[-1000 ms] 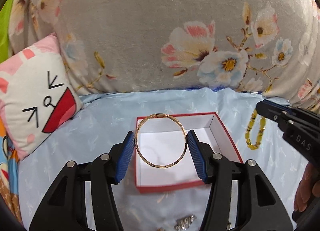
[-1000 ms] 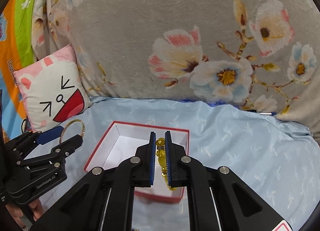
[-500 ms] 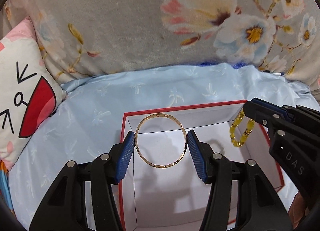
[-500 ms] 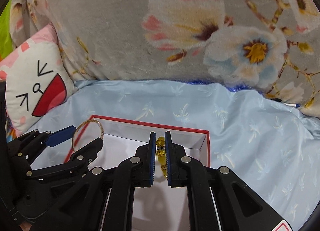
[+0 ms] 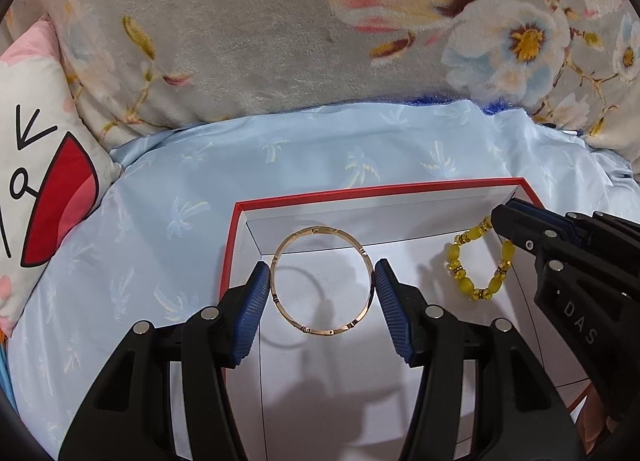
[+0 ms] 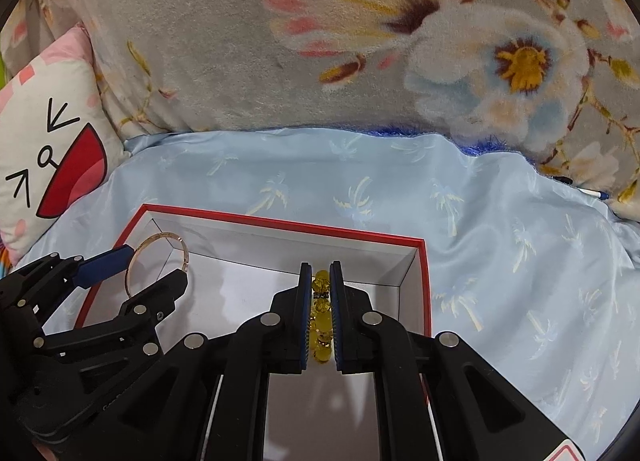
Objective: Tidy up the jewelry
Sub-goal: 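Open both tools to drop the bangle and yellow bracelet into the box, then move both tools back toward the remaining jewelry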
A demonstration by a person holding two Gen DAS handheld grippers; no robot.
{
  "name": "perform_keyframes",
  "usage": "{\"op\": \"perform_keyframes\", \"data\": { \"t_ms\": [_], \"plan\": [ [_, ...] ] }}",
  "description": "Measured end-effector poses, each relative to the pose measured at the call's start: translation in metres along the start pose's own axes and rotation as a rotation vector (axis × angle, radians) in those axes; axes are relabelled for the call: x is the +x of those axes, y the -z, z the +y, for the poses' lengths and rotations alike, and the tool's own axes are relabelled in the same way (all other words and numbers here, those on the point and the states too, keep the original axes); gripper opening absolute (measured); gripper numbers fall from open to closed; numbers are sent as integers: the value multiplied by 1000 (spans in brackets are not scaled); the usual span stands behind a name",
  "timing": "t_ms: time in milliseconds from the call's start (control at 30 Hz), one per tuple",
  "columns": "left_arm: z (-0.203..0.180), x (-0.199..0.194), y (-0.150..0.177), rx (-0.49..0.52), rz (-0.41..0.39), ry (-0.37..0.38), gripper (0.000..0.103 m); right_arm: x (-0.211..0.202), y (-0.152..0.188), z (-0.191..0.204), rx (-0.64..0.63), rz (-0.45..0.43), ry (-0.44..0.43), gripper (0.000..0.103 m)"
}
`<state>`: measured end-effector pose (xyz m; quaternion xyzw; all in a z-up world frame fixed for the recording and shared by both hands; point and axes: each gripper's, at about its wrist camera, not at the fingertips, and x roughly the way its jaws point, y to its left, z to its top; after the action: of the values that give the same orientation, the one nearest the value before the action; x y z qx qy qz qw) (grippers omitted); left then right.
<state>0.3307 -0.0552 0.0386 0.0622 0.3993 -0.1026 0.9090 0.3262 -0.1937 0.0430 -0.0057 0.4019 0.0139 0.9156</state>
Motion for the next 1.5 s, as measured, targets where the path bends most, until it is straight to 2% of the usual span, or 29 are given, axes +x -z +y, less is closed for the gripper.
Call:
{"op": "perform_keyframes", "data": {
  "t_ms": [567, 600, 667, 700, 733, 800, 1000, 1200, 1367, 1500],
  "plan": [
    [0, 3, 0, -1, 8, -13, 52, 1, 0, 0, -1, 9, 3, 9],
    [1, 4, 1, -7, 12, -13, 52, 0, 0, -1, 4, 4, 4, 13],
    [3, 2, 1, -21, 9, -10, 53, -5, 1, -3, 8, -12, 20, 28],
    [5, 0, 1, -25, 2, -16, 56, -7, 2, -5, 11, -22, 23, 41],
    [6, -2, 2, -27, -5, -19, 58, -11, 3, -6, 14, -34, 26, 46],
    [8, -9, 2, -32, -16, -23, 64, -21, 5, -9, 12, -52, 37, 47],
    [11, -49, 7, -13, -77, -21, 65, -66, 15, -18, 19, -102, 29, 50],
    [19, -107, 38, -15, -117, -13, 67, -129, 50, -29, 42, -136, 6, 51],
    [33, -143, 90, -44, -95, -12, 67, -174, 100, -39, 75, -129, -18, 52],
    [39, -157, 137, -57, -57, -34, 67, -198, 142, -40, 75, -121, 11, 53]
  ]
}}
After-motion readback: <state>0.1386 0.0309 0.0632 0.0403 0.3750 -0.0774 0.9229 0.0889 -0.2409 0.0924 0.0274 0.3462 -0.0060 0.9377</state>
